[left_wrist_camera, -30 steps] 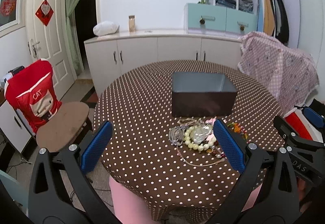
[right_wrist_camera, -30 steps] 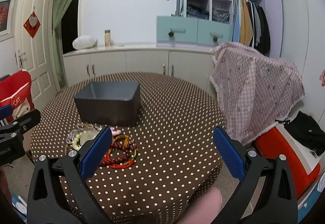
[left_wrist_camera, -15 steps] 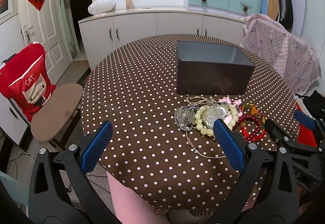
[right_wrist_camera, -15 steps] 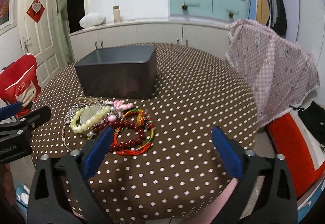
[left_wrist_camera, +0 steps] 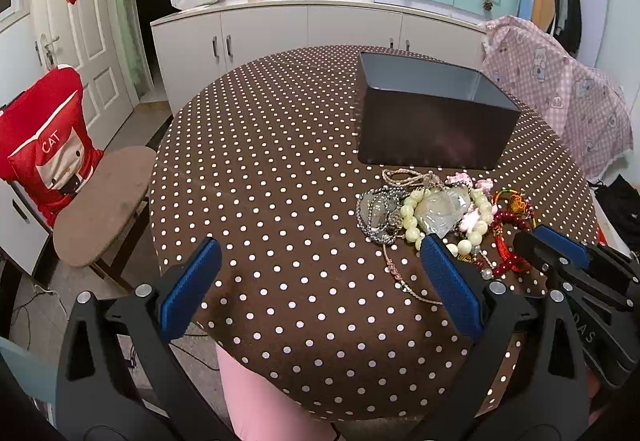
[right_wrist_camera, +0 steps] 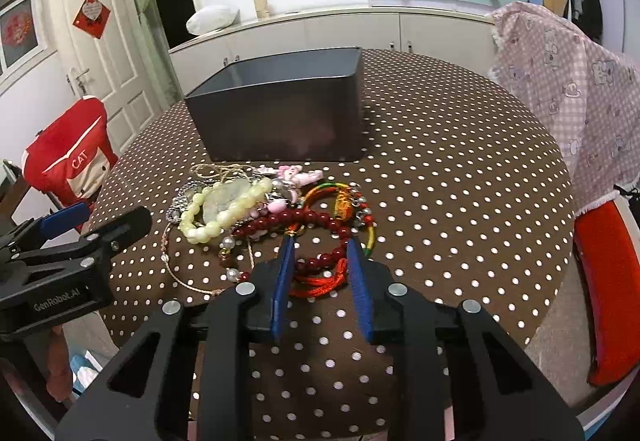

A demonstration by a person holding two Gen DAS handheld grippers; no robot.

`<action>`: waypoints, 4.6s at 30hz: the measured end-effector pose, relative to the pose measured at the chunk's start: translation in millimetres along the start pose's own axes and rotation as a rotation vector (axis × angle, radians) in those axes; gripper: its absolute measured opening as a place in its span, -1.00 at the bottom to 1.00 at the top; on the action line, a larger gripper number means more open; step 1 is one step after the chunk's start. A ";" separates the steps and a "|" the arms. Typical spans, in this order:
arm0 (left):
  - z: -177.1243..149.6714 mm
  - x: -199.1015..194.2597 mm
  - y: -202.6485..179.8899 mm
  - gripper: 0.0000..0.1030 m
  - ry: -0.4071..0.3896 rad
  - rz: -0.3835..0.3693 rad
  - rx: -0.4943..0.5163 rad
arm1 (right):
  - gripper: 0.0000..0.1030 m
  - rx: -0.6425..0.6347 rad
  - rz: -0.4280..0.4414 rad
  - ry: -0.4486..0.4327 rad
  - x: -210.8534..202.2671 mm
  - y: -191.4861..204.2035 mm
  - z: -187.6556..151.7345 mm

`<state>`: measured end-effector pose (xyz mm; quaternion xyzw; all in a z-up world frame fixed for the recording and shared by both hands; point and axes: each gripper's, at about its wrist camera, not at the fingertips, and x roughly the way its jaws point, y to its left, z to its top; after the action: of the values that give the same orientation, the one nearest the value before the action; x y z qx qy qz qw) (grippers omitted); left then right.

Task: Organize jewelry
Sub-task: 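Close the right gripper on the red bead bracelet while the left tool approaches the pile, then grasp the cream bead bracelet with the left gripper while the right lifts the red bracelet, then carry both bracelets over the tin box and open the right gripper to drop the red one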

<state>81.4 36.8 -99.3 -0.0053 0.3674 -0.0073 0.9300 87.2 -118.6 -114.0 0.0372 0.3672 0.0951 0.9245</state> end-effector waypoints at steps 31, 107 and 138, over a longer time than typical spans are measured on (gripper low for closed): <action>1.4 3.9 -11.2 0.38 0.003 -0.198 -0.007 | -0.88 -0.039 0.017 0.041 9.9 -21.4 16.4; 105.2 -33.4 -16.4 -0.82 -0.129 -0.340 0.017 | -0.88 -0.028 0.116 -0.236 -69.2 -56.4 82.7; 167.1 -98.6 -27.0 -0.82 -0.337 -0.361 0.062 | -0.88 -0.137 0.162 -0.325 -89.3 -27.1 139.4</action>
<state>123.4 12.3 90.4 -0.0435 0.1997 -0.1837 0.9615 123.3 -163.1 43.7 0.0185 0.2015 0.1866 0.9614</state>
